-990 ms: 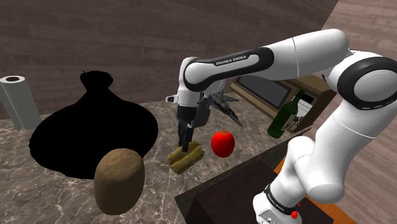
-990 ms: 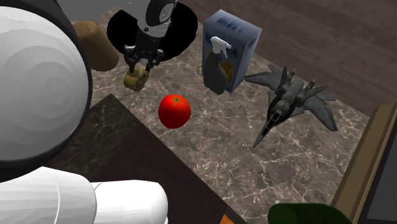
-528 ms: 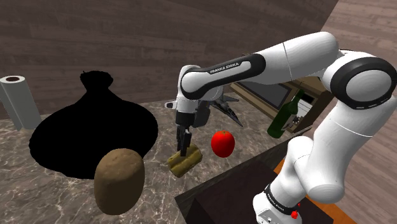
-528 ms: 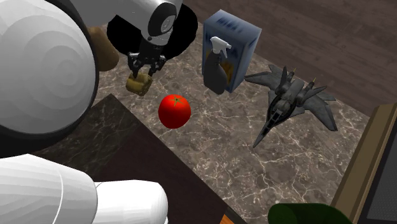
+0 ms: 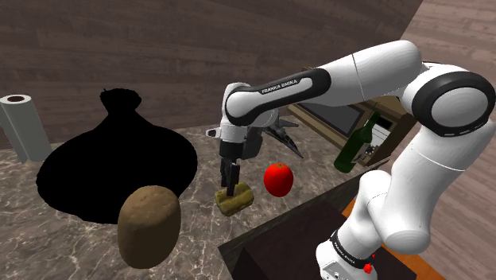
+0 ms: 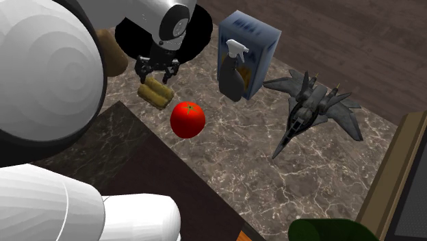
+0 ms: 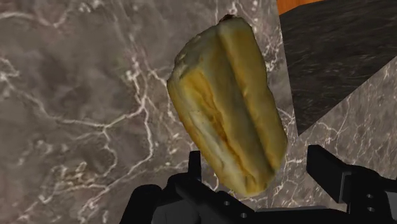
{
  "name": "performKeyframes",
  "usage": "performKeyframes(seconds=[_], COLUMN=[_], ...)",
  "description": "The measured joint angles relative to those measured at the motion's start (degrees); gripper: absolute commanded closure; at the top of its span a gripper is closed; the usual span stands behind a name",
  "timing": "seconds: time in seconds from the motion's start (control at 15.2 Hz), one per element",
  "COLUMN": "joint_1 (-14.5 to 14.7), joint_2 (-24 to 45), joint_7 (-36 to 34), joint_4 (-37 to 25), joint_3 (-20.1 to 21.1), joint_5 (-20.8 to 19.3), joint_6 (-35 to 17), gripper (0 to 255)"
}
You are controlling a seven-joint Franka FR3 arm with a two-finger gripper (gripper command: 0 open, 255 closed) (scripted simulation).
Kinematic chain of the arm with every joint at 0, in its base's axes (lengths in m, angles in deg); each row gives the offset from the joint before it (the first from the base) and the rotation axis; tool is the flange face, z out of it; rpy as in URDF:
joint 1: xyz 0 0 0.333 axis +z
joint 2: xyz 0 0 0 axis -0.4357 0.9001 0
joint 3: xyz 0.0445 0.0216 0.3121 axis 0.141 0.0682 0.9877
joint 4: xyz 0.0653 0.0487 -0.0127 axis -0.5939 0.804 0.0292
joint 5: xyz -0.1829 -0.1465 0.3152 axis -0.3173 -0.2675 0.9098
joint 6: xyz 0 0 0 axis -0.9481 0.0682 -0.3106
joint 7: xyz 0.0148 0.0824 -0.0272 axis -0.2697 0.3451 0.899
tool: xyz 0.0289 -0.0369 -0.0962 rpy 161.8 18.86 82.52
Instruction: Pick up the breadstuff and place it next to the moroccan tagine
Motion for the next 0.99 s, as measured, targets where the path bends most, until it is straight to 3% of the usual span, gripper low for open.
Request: performKeyframes(seconds=[0.33, 0.59, 0.99], joint_1=[-0.16, -1.23, -1.34], joint_2=[-0.15, -0.81, -0.97], joint_7=[-0.01, -0.92, -1.07], joint_4=[-0.31, -5.02, -5.54], joint_3=[-0.16, -1.21, -1.32], joint_5=[-0.29, -1.89, -2.1], joint_6=[0.63, 6.1, 6.85], gripper=[0, 0, 0])
